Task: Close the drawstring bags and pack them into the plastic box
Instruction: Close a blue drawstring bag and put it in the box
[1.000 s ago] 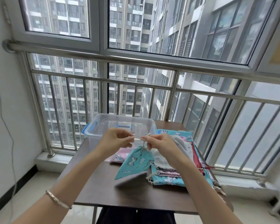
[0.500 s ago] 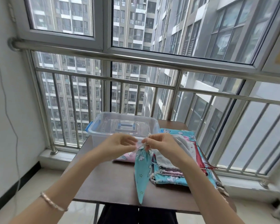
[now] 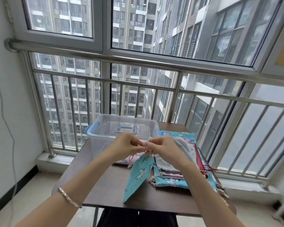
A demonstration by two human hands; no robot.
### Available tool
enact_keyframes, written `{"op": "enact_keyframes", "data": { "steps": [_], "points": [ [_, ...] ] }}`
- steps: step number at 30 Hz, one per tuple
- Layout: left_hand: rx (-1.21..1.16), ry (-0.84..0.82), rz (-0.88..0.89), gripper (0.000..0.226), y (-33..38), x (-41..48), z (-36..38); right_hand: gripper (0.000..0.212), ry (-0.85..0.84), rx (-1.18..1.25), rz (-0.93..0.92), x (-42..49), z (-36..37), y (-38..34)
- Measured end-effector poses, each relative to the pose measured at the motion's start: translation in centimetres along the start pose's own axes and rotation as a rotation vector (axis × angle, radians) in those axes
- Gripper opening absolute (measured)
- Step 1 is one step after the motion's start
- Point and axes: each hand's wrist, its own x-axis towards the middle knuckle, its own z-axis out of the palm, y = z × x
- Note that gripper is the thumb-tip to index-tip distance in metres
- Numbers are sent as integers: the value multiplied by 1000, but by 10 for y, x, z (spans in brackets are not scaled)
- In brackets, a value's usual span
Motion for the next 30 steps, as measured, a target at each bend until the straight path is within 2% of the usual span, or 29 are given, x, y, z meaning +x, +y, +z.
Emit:
{"op": "enact_keyframes", "data": {
  "steps": [5,8,11,15,18,22,25,30],
  "points": [
    [-59,-5,-130,27,0,-2,5,12,39,-3,10,2,4,1],
    [-152,0,-153,23,0,-1,3,20,14,75,19,4,-1,0],
    [-176,-13,-107,21,1,0,1,20,92,19,-53,3,0,0],
    [-91,-1,-31,17,6,0,0,14,199,-160,-175,2,5,-2],
    [-44,-40,-6,13,8,2,-2,13,192,-237,-206,2,6,-3],
    [37,-66,18,19,10,3,-4,11,176,-283,-161,2,3,-5],
    [53,-31,34,15,9,4,-5,10,133,-172,-110,2,0,-3],
    [31,16,39,14,6,6,-7,23,66,325,-33,3,-1,2]
  ]
}}
